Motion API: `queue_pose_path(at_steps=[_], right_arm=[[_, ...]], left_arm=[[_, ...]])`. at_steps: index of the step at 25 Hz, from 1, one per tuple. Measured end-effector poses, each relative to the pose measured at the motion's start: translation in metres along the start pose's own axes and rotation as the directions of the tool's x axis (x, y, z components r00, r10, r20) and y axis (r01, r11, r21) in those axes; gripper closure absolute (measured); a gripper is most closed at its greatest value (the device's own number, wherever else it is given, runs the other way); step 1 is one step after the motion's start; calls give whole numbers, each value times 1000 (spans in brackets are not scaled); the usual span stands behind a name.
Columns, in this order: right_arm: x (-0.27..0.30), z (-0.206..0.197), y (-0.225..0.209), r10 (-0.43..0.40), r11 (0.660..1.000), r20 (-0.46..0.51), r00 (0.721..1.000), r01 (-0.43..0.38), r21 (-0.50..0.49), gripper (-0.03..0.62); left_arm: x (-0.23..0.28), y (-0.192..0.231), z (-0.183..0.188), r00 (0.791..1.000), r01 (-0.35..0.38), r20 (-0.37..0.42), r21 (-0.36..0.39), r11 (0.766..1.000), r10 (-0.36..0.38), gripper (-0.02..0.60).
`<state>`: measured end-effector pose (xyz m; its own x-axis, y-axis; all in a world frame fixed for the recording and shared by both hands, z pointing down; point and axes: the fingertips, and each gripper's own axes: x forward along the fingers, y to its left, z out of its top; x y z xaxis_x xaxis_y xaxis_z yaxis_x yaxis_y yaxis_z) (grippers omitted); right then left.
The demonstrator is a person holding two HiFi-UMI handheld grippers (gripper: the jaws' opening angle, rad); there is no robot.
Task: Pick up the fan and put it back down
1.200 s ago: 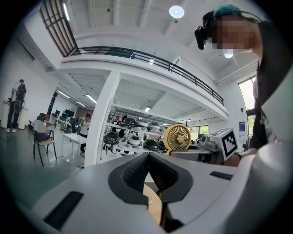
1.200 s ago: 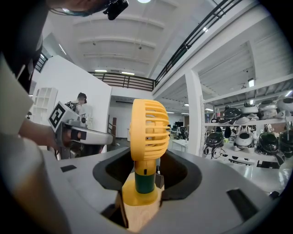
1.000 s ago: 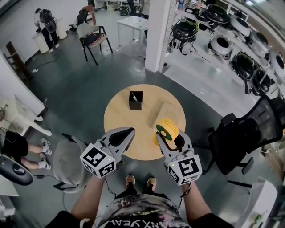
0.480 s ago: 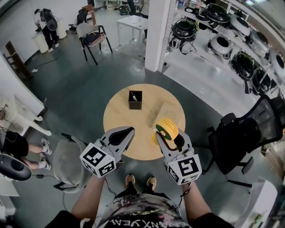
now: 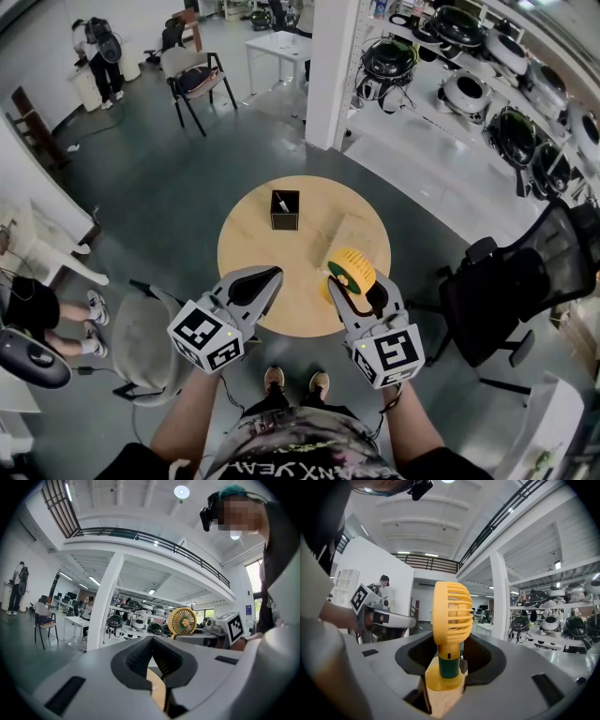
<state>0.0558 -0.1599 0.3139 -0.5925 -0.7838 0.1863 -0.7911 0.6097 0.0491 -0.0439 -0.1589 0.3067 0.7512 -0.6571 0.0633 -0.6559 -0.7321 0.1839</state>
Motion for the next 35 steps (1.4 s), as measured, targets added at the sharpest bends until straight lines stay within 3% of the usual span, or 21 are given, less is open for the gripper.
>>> queue_pose_path(at_steps=[17, 25, 35], right_arm=[[10, -18, 0, 15, 1000, -17, 1000, -15, 18, 414], [31, -60, 1, 40, 998, -31, 999, -39, 43, 413], [57, -125, 5, 62, 997, -58, 996, -60, 42, 413]], left_arm=[[-2, 12, -10, 1000, -3, 24, -1, 1000, 3, 565], [3, 36, -45, 999, -18, 39, 11, 1000, 17, 565], [16, 53, -105, 1000, -12, 3, 25, 1000, 12, 565]])
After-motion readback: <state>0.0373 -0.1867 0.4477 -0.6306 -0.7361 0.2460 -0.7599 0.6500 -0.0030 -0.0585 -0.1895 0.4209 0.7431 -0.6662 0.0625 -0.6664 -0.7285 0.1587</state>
